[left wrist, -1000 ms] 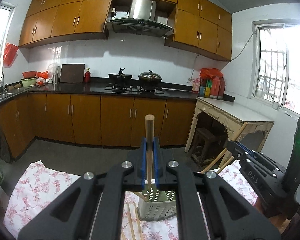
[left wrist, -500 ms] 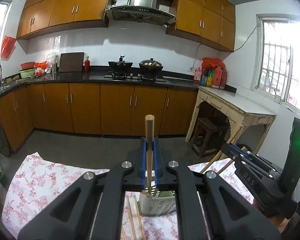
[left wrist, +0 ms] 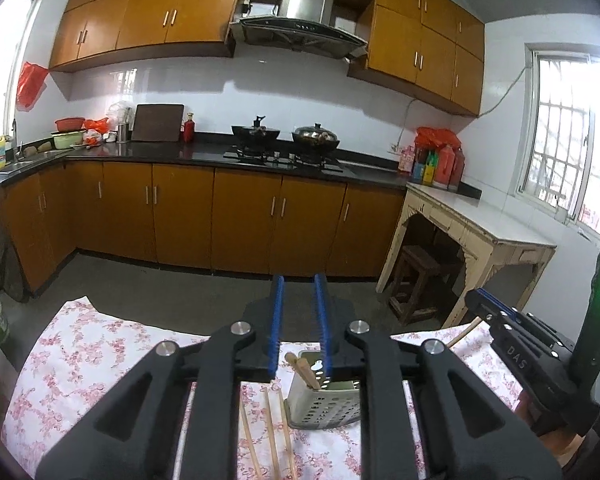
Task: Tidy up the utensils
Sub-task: 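Drop both chopsticks into the green holder by opening both tools, then bring both open tools back down to the chopsticks on the cloth, then close the left tool on a chopstick while the right tool grasps another chopstick, then lift both held chopsticks upright and carry them toward the green holder, then lower both chopsticks into the green holder and open both tools, then move both open tools back down to the chopsticks on the cloth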
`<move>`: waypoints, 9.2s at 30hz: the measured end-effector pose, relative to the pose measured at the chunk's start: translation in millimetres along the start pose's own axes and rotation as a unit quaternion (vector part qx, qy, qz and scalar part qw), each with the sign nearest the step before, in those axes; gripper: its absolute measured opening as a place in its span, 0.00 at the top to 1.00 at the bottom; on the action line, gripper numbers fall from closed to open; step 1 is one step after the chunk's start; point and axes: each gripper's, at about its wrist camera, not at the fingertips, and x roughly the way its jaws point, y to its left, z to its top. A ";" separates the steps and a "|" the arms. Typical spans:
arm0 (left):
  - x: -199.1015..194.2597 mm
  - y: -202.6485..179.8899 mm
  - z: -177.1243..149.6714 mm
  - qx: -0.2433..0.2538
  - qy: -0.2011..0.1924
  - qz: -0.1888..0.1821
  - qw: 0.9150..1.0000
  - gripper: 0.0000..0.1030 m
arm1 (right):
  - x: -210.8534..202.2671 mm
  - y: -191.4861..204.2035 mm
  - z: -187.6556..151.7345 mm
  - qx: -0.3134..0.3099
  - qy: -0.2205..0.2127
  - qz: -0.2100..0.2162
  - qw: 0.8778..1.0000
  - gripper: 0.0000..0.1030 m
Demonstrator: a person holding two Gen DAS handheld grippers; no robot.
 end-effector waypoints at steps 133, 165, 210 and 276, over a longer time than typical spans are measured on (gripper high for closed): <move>20.3 78.7 -237.7 0.017 0.235 0.077 0.969 0.92 | 7.7 -102.0 -191.8 0.041 0.200 -0.107 0.973 0.93; -41.4 60.4 -125.5 0.019 0.071 0.049 0.996 0.93 | -40.4 -88.6 -112.2 0.032 0.066 -0.087 0.994 0.93; -77.5 -15.1 -26.3 0.022 -0.026 -0.031 0.999 0.93 | -83.1 -14.8 -9.9 0.007 -0.025 0.051 0.998 0.93; 16.9 72.1 -227.1 -0.064 0.217 0.081 0.971 0.24 | 28.9 -50.3 -205.0 0.039 0.251 -0.009 0.967 0.77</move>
